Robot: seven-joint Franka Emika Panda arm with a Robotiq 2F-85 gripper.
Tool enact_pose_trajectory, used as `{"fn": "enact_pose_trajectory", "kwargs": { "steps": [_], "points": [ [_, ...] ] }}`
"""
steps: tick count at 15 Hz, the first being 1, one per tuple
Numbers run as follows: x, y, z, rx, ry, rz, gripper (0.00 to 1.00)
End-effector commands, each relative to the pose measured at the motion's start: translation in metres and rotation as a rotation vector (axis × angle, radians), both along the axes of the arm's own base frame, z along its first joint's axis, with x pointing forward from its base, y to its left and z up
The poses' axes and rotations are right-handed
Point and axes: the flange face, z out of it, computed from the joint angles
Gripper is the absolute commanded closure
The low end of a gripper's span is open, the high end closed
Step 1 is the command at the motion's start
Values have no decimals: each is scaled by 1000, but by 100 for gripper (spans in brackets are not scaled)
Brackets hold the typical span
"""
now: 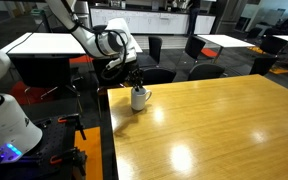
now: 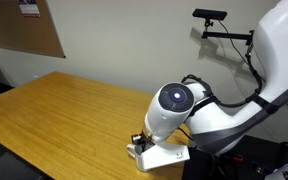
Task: Pick the pen from the cup and put it on the table
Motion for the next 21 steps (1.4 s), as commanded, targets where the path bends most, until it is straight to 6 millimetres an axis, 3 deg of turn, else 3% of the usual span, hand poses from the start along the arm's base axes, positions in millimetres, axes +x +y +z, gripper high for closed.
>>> {"fn": "enact_pose_trajectory", "kwargs": {
  "steps": [1, 5, 9, 21],
  "points": [
    [13, -4, -2, -14, 9, 32, 65],
    [16, 0, -9, -20, 22, 55, 55],
    [14, 7, -13, -18, 27, 67, 52],
    [14, 2, -26, -25, 51, 56, 50]
  ]
}}
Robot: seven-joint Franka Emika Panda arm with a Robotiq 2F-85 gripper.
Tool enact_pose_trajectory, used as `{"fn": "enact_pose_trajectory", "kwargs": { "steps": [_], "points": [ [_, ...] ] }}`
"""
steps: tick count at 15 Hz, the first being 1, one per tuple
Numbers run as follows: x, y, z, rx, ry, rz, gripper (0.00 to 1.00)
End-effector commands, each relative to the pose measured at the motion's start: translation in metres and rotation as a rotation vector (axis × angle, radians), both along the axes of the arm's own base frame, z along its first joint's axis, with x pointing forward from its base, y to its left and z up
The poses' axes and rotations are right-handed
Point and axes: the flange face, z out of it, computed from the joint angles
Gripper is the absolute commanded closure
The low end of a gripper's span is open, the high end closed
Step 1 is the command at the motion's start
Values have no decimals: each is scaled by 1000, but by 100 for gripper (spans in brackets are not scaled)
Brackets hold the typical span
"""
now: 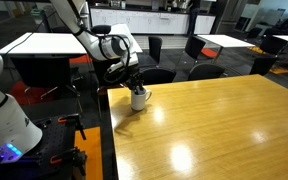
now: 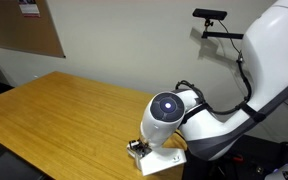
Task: Pick the pen from the cup and put it on the table
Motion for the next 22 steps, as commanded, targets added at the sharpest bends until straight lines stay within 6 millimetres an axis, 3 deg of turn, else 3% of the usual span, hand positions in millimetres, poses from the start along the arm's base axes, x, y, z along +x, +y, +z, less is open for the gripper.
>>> {"fn": "enact_pose_trajectory", "kwargs": {
  "steps": [1, 13, 16, 21, 22],
  "points": [
    [6, -6, -4, 5, 8, 9, 51],
    [16, -7, -15, -21, 19, 11, 47],
    [16, -4, -15, -31, 17, 5, 51],
    [18, 0, -14, -53, 9, 2, 66],
    [19, 0, -13, -60, 8, -1, 63]
  ]
}}
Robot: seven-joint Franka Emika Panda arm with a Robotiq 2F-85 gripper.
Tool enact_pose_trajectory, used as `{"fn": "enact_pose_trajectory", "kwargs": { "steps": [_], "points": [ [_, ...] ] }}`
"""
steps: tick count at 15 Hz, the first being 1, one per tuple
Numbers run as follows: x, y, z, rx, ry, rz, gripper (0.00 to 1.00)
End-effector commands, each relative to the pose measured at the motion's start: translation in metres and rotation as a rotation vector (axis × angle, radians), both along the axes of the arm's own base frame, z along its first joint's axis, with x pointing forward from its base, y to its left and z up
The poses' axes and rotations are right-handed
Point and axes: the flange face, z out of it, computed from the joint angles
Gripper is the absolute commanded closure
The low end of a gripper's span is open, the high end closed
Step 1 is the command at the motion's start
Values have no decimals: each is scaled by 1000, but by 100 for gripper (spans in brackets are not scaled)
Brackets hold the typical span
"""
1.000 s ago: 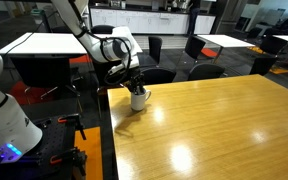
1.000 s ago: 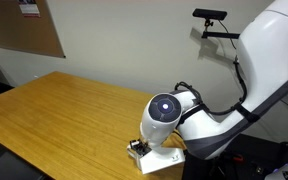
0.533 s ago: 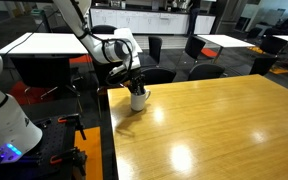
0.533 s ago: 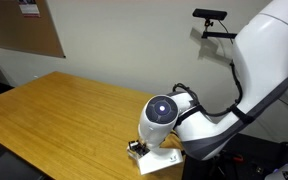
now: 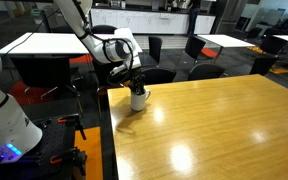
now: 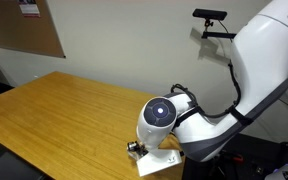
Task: Pick the pen from the cup and put it on the table
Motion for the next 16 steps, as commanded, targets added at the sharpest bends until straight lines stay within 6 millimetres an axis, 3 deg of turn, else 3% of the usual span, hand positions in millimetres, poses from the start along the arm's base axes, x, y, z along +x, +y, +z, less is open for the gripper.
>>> {"fn": "enact_pose_trajectory", "kwargs": {
  "steps": [1, 7, 16],
  "points": [
    [7, 3, 4, -43, -8, -4, 64],
    [7, 6, 3, -79, 11, -13, 59],
    [11, 10, 3, -133, 24, -45, 65]
  ]
}}
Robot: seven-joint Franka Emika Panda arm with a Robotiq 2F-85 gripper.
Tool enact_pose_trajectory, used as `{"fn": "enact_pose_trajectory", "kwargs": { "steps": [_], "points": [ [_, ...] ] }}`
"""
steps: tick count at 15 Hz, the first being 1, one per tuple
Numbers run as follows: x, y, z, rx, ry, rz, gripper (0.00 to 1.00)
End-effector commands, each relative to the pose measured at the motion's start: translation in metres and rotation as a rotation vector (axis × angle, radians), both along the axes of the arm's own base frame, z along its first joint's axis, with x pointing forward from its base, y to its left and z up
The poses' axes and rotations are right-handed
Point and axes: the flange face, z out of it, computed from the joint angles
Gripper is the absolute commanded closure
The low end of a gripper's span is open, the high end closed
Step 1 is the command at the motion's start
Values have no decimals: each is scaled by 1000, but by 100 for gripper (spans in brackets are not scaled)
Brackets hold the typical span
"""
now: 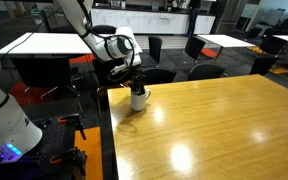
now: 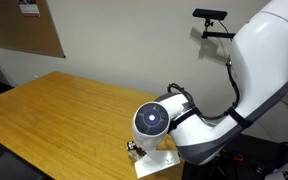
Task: Pick the pen from the cup and put it on the table
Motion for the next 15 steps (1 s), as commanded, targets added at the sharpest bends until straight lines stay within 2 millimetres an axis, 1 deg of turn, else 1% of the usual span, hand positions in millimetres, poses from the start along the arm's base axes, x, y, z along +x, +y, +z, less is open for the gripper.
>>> {"fn": "enact_pose_trajectory", "kwargs": {
  "steps": [1, 3, 4, 5, 10, 15],
  "points": [
    [7, 4, 1, -39, -12, -21, 82],
    [8, 5, 0, -42, -12, -17, 97],
    [8, 6, 0, -43, -12, -17, 100],
    [9, 6, 0, -45, -12, -16, 95],
    [5, 11, 3, -51, -8, -16, 95],
    [-12, 28, 21, -101, -25, -32, 95]
  ]
}}
